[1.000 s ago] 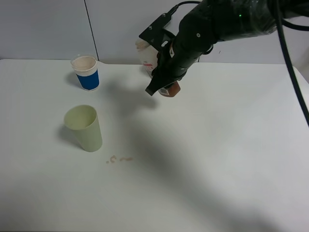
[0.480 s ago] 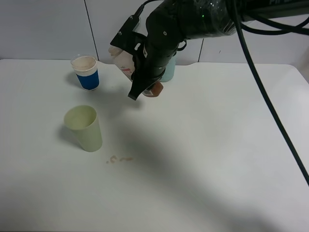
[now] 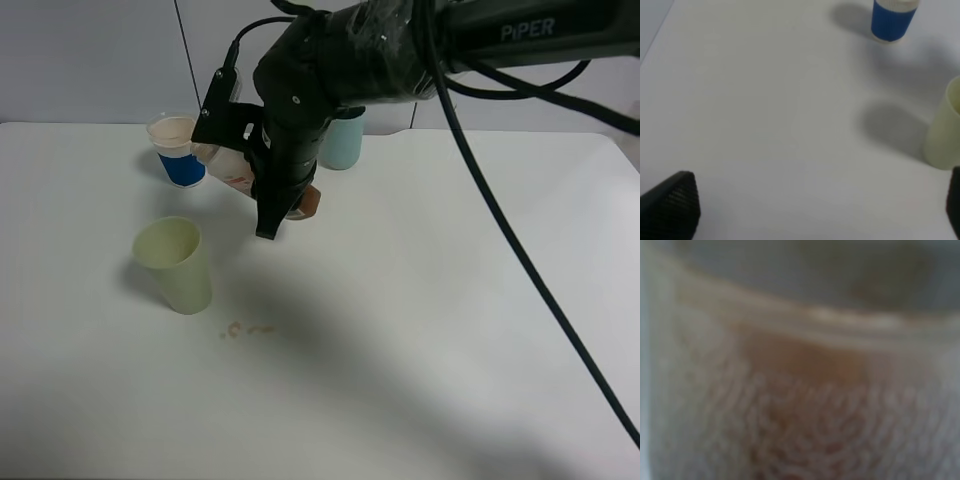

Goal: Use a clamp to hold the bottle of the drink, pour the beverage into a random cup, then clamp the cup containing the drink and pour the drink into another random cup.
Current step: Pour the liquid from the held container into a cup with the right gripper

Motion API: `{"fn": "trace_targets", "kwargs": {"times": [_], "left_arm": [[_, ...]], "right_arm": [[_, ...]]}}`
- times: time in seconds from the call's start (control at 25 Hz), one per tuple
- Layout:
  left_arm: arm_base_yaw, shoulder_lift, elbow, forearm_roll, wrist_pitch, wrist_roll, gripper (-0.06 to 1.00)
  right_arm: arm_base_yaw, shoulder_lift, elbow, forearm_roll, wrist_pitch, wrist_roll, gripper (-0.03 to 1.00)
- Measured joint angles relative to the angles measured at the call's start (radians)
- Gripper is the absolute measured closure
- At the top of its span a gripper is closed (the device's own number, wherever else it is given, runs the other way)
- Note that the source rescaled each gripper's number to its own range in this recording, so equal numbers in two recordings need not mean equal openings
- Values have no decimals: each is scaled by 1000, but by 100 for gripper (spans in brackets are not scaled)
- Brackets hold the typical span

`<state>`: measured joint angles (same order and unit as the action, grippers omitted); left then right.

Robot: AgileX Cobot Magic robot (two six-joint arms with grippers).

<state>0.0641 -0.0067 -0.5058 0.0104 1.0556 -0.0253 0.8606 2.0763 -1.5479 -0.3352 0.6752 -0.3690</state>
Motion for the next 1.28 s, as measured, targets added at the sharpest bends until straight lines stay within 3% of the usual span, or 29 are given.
{"fn": "trace_targets", "kwargs": {"times": [0.68, 1.28], "left_arm": [[0, 0, 0, 0, 0, 0, -6], [0, 0, 0, 0, 0, 0, -6]], "right_arm": [[118, 3, -57, -121, 197, -11, 96], [152, 3, -57, -198, 281, -13, 96]]}}
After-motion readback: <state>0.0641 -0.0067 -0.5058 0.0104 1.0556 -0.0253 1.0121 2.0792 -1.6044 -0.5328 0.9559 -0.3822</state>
